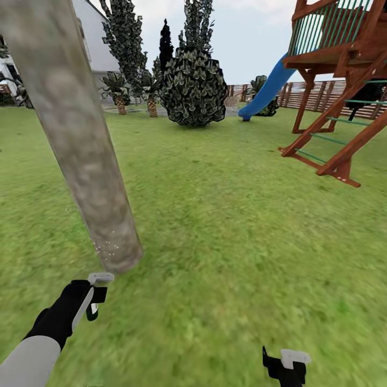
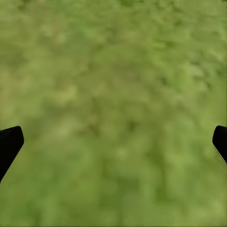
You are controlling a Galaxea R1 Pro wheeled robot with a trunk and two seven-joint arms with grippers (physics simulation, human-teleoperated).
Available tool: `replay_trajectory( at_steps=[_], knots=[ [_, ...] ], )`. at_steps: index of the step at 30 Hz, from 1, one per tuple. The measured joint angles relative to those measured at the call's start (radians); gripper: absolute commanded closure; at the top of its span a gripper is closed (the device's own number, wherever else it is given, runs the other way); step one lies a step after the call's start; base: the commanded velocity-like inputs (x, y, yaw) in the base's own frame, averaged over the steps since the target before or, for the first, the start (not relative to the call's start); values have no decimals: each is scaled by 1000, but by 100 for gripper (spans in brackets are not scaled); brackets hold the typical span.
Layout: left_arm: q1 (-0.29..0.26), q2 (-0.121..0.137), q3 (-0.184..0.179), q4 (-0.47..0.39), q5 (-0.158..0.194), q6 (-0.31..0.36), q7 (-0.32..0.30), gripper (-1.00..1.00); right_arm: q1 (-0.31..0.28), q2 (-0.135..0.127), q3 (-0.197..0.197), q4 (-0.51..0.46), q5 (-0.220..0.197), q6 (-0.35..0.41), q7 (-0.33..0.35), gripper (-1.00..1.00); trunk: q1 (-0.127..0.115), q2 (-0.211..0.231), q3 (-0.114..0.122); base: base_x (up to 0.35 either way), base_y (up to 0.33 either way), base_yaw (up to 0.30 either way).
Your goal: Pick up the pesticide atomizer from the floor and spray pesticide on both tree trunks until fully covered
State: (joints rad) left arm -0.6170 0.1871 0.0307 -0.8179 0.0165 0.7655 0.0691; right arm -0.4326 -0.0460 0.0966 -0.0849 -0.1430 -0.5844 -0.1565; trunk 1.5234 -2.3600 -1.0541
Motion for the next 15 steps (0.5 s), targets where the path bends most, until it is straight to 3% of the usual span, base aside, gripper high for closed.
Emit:
replay_trajectory(
  at_steps=[5, 7, 11, 15],
  knots=[
    [0, -11, 16, -7, 9, -24, 0, 100, 0, -1, 0, -1, 0, 0, 0, -100, 0, 0, 0, 131, -215, 277],
    [0, -14, 25, -1, 14, -66, 0, 100, 0, 0, 0, -1, 0, 0, 0, -100, 0, 0, 0, 33, -31, 275],
    [-7, -19, 21, 0, 22, -77, -20, 100, 0, -1, 0, -1, -1, 0, 0, -100, 0, 0, 0, 5, -4, 109],
    [-20, 17, 19, 1, 6, -63, -81, 100, 0, -2, 0, -1, -1, 0, 0, -100, 0, 0, 0, 0, 0, 6]
  ],
)
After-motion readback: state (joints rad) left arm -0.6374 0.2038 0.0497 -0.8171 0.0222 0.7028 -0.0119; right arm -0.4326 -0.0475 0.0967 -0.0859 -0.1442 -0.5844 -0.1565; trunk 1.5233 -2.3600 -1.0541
